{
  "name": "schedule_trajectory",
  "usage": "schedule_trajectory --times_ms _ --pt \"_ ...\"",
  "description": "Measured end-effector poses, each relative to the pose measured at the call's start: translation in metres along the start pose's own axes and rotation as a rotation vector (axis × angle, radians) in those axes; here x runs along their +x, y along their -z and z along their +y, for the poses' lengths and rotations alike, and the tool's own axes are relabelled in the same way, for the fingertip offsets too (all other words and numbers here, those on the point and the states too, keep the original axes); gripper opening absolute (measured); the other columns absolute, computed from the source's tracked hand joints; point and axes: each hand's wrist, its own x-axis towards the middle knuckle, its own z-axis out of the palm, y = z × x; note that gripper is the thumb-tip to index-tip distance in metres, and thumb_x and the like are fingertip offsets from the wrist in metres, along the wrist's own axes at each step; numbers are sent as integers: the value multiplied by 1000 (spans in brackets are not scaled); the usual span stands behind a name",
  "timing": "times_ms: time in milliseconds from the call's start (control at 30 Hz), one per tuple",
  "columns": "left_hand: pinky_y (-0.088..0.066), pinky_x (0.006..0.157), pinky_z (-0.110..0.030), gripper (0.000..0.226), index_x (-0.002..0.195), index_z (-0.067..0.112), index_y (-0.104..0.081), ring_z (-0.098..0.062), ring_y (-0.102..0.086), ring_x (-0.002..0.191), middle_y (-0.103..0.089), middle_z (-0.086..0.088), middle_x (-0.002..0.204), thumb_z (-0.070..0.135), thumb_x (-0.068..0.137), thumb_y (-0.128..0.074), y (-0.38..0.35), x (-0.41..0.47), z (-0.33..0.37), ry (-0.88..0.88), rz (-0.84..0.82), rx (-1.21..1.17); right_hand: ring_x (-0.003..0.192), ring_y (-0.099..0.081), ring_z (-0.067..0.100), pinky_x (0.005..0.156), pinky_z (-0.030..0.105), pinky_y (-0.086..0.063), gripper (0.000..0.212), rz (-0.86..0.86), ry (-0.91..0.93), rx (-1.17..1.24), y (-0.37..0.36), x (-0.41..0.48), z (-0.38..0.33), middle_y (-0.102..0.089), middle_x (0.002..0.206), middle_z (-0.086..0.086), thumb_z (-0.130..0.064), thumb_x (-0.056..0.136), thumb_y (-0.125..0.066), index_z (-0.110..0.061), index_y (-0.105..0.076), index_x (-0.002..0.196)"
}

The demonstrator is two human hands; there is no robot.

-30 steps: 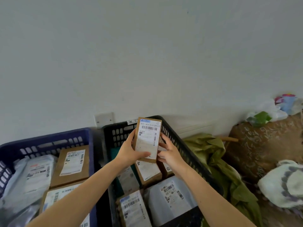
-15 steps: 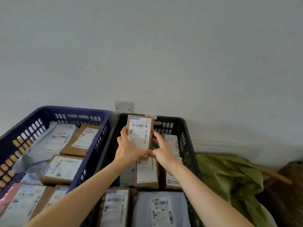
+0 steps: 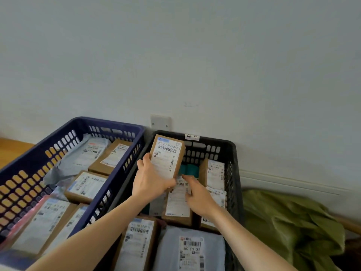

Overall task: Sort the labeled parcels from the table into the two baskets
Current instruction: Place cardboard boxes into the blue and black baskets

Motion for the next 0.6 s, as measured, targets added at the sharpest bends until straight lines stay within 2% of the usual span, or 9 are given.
schedule_trajectory --times_ms 100,200,333,600 --pt "-45 79 -35 116 137 31 -14 -23 -47 112 -32 -2 130 56 45 -80 6 0 -6 -25 8 48 149 -2 20 121 40 -7 68 -104 37 -361 -12 2 17 -3 162 2 -35 98 -46 -24 -9 154" --pt "-45 83 -38 114 137 30 -13 -25 -47 115 -32 -3 132 54 49 -81 7 0 -12 -21 1 77 148 13 19 119 40 5 79 -166 26 -553 -18 4 26 14 161 1 -54 95 -43 -26 3 154" --pt "-45 80 -37 114 137 31 -12 -25 -48 112 -32 -2 129 53 49 -81 3 -2 -17 -16 -40 122 148 12 21 120 42 5 85 -200 2 -646 -12 2 32 17 160 4 -58 94 -43 -25 8 153" --pt "-46 73 -34 113 137 20 -18 -26 -51 109 -33 -3 128 56 51 -81 -14 -8 -34 41 -137 244 148 9 18 120 40 5 86 -212 -59 -619 -5 -9 40 17 160 0 -54 94 -47 -28 9 153"
